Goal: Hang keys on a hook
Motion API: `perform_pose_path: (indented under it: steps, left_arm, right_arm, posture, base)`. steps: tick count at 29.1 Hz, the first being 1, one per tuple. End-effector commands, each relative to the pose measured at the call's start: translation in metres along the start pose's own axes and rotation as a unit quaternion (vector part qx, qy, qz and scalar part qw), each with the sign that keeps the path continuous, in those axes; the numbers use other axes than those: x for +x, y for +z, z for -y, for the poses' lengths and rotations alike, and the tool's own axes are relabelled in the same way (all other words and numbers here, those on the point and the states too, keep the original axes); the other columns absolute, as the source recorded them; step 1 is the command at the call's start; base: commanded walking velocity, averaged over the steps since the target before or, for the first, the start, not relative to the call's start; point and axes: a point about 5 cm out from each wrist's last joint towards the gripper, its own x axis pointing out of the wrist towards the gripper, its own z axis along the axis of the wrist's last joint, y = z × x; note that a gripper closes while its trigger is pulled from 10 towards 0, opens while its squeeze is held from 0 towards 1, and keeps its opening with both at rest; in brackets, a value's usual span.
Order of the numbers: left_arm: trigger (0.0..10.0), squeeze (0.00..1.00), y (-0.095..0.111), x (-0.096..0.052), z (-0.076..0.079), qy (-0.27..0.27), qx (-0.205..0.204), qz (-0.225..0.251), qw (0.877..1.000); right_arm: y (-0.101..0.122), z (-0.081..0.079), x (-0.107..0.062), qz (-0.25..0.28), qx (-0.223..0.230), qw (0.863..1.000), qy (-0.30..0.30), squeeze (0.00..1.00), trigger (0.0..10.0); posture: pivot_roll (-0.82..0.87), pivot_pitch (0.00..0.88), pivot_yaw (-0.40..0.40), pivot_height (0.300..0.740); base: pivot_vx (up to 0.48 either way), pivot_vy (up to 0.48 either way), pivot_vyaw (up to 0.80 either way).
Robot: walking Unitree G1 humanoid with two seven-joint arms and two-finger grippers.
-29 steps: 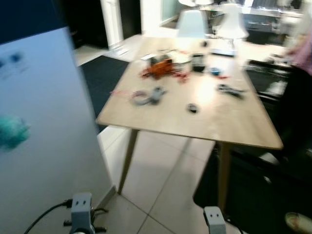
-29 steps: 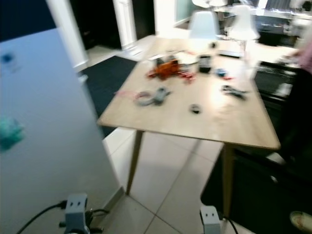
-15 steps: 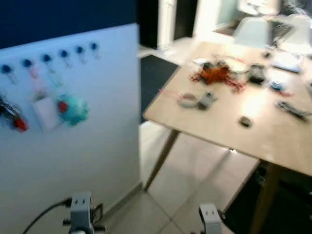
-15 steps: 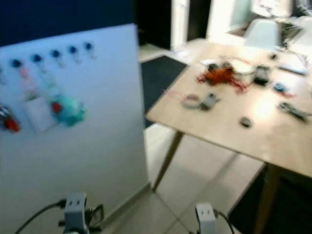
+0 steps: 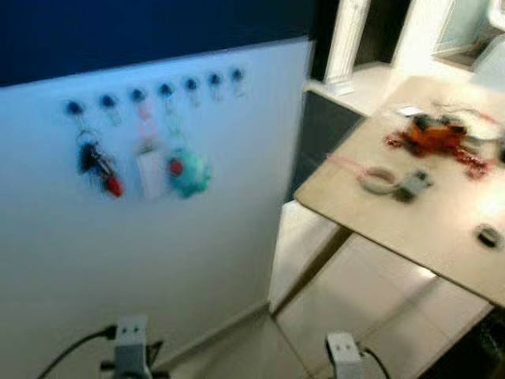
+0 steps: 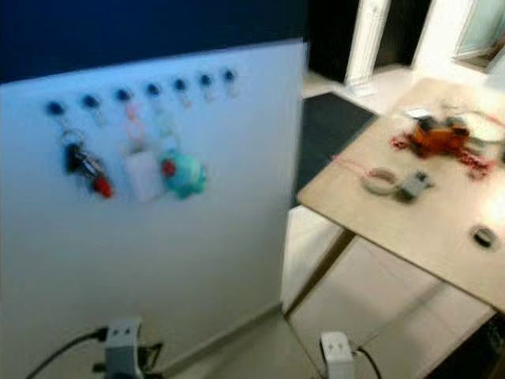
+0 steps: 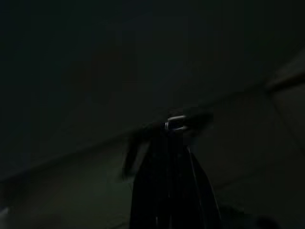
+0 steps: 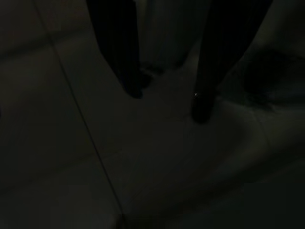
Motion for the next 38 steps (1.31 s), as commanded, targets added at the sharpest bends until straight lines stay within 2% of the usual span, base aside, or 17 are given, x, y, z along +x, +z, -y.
perform_pose_path:
  steps: [1,10,18,28,38]
  left_arm:
    - [10.0,0.0,-0.0059,-0.0028,0.001,-0.006,0.008,-0.007,1.0]
    - [10.0,0.0,-0.0087,-0.0025,0.0009,0.0,-0.002,-0.021,1.0]
    - [10.0,0.0,-0.0135,-0.0032,-0.0007,0.01,0.007,-0.042,0.999]
    - [10.0,0.0,-0.01,-0.0019,-0.0002,0.001,0.026,-0.034,0.999]
    - [10.0,0.0,-0.0089,-0.0011,0.0015,-0.005,0.026,-0.035,0.999]
  right_arm:
    - [-0.0096,0.0032,-0.0027,-0.016,0.001,1.0,-0.004,0.0,10.0]
    - [-0.0109,0.0041,-0.0033,-0.017,0.001,1.0,-0.003,0.0,10.0]
    - [-0.0094,0.0045,-0.003,-0.015,0.001,1.0,-0.004,0.0,10.0]
    - [-0.0093,0.0027,-0.0026,-0.015,0.004,1.0,-0.002,0.0,10.0]
    - [-0.0096,0.0029,-0.0027,-0.015,0.006,1.0,-0.004,0.0,10.0]
  posture:
    - [0.06,0.043,-0.002,0.74]
    - [0.06,0.045,-0.005,0.74]
    - [0.06,0.042,-0.003,0.74]
    - [0.06,0.04,0.0,0.74]
    - [0.05,0.039,-0.001,0.74]
  base:
    - [0.0,0.0,0.79]
    - [0.0,0.0,0.79]
    - [0.0,0.0,0.79]
    - [0.0,0.0,0.79]
    - [0.0,0.0,0.79]
